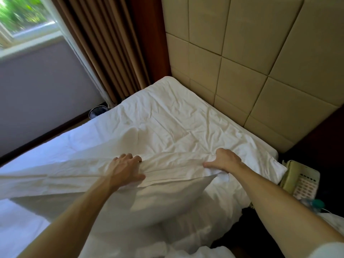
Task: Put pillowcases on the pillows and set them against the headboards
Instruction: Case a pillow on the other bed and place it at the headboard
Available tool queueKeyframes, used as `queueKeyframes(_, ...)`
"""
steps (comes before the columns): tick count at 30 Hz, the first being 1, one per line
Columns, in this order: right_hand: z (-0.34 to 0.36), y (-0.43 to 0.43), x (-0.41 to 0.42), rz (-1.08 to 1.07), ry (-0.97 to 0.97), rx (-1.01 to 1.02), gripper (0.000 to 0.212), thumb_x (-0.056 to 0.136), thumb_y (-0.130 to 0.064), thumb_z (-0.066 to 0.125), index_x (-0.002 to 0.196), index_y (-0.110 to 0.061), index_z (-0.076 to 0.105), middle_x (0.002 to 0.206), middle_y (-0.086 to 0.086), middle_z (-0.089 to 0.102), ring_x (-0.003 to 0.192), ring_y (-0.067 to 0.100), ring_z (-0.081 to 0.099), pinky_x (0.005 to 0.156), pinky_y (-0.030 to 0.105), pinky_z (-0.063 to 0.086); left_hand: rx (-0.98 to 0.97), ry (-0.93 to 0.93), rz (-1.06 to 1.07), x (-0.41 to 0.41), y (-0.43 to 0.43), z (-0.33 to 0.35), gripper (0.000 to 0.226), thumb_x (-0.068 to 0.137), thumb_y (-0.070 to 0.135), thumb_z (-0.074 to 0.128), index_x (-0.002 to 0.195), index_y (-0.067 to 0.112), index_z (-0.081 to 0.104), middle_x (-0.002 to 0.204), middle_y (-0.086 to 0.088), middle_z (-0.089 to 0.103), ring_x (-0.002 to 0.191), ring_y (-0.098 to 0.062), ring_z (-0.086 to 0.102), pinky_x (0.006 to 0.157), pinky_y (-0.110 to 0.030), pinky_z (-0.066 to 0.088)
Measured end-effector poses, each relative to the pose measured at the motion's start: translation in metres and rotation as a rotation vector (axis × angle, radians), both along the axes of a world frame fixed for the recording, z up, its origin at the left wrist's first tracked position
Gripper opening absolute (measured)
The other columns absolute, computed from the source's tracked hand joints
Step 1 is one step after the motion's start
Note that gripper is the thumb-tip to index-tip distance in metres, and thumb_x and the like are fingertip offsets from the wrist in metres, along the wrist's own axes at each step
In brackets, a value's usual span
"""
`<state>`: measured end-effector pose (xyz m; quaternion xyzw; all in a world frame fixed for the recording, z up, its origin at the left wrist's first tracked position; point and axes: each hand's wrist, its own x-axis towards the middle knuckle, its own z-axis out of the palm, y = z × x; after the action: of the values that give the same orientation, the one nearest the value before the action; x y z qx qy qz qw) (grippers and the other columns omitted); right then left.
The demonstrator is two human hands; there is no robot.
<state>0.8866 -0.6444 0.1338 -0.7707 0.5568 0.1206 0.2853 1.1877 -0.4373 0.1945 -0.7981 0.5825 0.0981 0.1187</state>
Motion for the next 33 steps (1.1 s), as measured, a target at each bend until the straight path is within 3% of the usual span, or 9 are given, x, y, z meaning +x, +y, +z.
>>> queueKeyframes(3, 0.017, 0.008, 0.015, 0.299, 0.152, -0.213, 0.047, 0.076, -0.062, 0.061, 0.097, -0.02, 0.055, 0.1, 0.0, 0.064, 0.09, 0.023, 0.059, 0.076, 0.035, 0.042, -0.002, 0.009, -0.001, 0.005, 0.008, -0.002, 0.066, 0.075, 0.068, 0.058, 0.131, 0.033, 0.053, 0.12, 0.001, 0.06, 0.108, -0.021, 0.056, 0.09, -0.036, 0.045)
queueKeyframes(5, 0.026, 0.019, 0.035, 0.481, 0.066, -0.198, 0.042, 0.081, -0.053, 0.057, 0.11, -0.024, 0.06, 0.114, 0.001, 0.065, 0.101, 0.025, 0.06, 0.086, 0.037, 0.045, -0.008, 0.017, -0.008, 0.01, 0.013, -0.002, 0.064, 0.078, 0.066, 0.057, 0.132, 0.033, 0.053, 0.122, 0.002, 0.06, 0.109, -0.021, 0.055, 0.09, -0.036, 0.044)
queueKeyframes(8, 0.036, 0.048, 0.073, 0.571, -0.149, -0.01, 0.045, 0.091, -0.044, 0.056, 0.131, -0.024, 0.055, 0.131, 0.002, 0.06, 0.116, 0.026, 0.058, 0.094, 0.039, 0.048, -0.024, 0.014, -0.018, 0.021, 0.025, 0.003, 0.052, 0.084, 0.056, 0.056, 0.13, 0.031, 0.056, 0.119, 0.002, 0.062, 0.108, -0.022, 0.056, 0.088, -0.035, 0.045)
queueKeyframes(13, 0.035, 0.093, 0.136, 0.637, -0.306, -0.039, 0.041, 0.091, -0.031, 0.058, 0.131, -0.03, 0.054, 0.131, 0.001, 0.062, 0.115, 0.025, 0.059, 0.093, 0.036, 0.049, -0.08, -0.082, -0.018, 0.053, 0.064, 0.019, 0.037, 0.086, 0.046, 0.057, 0.117, 0.027, 0.063, 0.105, -0.001, 0.065, 0.096, -0.025, 0.059, 0.083, -0.038, 0.046)
queueKeyframes(20, 0.029, 0.104, 0.169, 0.71, -0.011, -0.111, 0.074, 0.076, -0.033, 0.073, 0.144, -0.035, 0.043, 0.134, 0.002, 0.058, 0.119, 0.027, 0.056, 0.094, 0.037, 0.049, -0.192, -0.103, 0.007, 0.135, 0.145, 0.044, 0.039, 0.092, 0.05, 0.055, 0.125, 0.028, 0.058, 0.12, -0.003, 0.062, 0.111, -0.027, 0.056, 0.097, -0.044, 0.04)
queueKeyframes(23, 0.024, 0.117, 0.175, 0.702, 0.04, -0.097, 0.062, 0.073, -0.035, 0.073, 0.13, -0.03, 0.05, 0.123, 0.001, 0.062, 0.106, 0.026, 0.06, 0.083, 0.036, 0.05, -0.162, -0.095, -0.015, 0.149, 0.15, 0.045, 0.045, 0.089, 0.055, 0.048, 0.127, 0.033, 0.058, 0.12, 0.002, 0.063, 0.113, -0.024, 0.056, 0.098, -0.042, 0.039)
queueKeyframes(27, 0.017, 0.147, 0.179, 0.712, 0.115, -0.145, 0.041, 0.072, -0.033, 0.067, 0.111, -0.027, 0.055, 0.11, -0.002, 0.061, 0.099, 0.023, 0.061, 0.07, 0.031, 0.039, -0.124, -0.109, -0.076, 0.155, 0.152, 0.033, 0.047, 0.081, 0.056, 0.045, 0.123, 0.037, 0.059, 0.115, 0.004, 0.063, 0.105, -0.022, 0.058, 0.092, -0.038, 0.043)
queueKeyframes(30, 0.012, 0.169, 0.179, 0.647, 0.076, -0.188, 0.019, 0.076, -0.022, 0.064, 0.094, -0.026, 0.058, 0.103, -0.004, 0.064, 0.1, 0.023, 0.062, 0.072, 0.032, 0.043, -0.157, -0.207, -0.145, 0.158, 0.158, 0.016, 0.029, 0.082, 0.045, 0.054, 0.105, 0.029, 0.064, 0.096, 0.0, 0.063, 0.088, -0.025, 0.059, 0.081, -0.039, 0.044)
queueKeyframes(33, 0.018, 0.187, 0.183, 0.64, 0.124, -0.23, 0.012, 0.08, -0.017, 0.06, 0.077, -0.028, 0.057, 0.107, 0.005, 0.069, 0.1, 0.026, 0.063, 0.074, 0.031, 0.045, -0.202, -0.215, -0.217, 0.156, 0.16, 0.006, 0.018, 0.077, 0.035, 0.071, 0.087, 0.022, 0.065, 0.082, -0.004, 0.063, 0.075, -0.029, 0.059, 0.071, -0.038, 0.046)
